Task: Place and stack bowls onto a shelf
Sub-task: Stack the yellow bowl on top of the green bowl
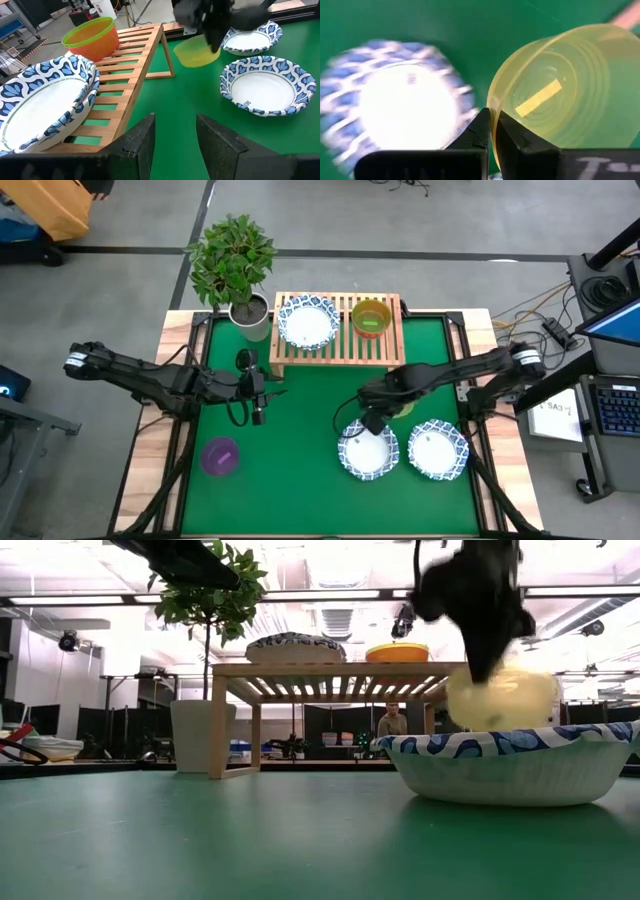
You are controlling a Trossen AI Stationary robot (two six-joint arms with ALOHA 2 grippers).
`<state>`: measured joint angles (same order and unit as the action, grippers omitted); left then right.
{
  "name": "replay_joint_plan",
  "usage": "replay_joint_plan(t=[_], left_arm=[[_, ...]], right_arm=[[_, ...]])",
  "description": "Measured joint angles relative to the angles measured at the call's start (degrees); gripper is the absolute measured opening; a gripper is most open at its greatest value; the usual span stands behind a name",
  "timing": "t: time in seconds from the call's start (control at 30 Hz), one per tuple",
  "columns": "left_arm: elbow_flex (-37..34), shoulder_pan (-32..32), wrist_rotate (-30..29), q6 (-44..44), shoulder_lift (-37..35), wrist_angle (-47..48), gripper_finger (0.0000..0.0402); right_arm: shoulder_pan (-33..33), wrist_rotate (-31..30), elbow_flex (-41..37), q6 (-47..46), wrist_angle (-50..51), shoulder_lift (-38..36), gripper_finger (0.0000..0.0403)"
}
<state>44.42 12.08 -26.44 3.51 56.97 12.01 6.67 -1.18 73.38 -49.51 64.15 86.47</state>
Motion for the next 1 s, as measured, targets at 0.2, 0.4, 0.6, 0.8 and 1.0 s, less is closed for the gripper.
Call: replay_joint_plan(t=[0.2, 0.4, 0.6, 0.8, 1.0], left_arm=[[-0.02, 0.00, 0.00, 0.00, 0.00, -0.22, 0.0125], [-0.02, 0.00, 0.00, 0.09, 0.00, -0.31, 0.0125], [-0.02, 0.00, 0.00, 0.22, 0.07, -0.48, 0.0125], [-0.02, 0.00, 0.00, 0.22, 0.07, -0.48, 0.0125], [-0.02, 0.00, 0.00, 0.22, 0.08, -0.46, 0.0125]], right_arm=[[2.37, 1.62, 7.13, 7.47, -0.43, -5.43, 0.0008], [5.68, 1.07, 13.84, 13.72, -4.16, -8.71, 0.0008], [6.69, -9.69, 18.73, 24.02, -5.64, -9.37, 0.0008], [3.96, -29.22, 21.32, 37.56, -5.75, -8.93, 0.0008], [-5.44, -29.17, 21.62, 43.86, -4.82, -7.05, 0.0008]])
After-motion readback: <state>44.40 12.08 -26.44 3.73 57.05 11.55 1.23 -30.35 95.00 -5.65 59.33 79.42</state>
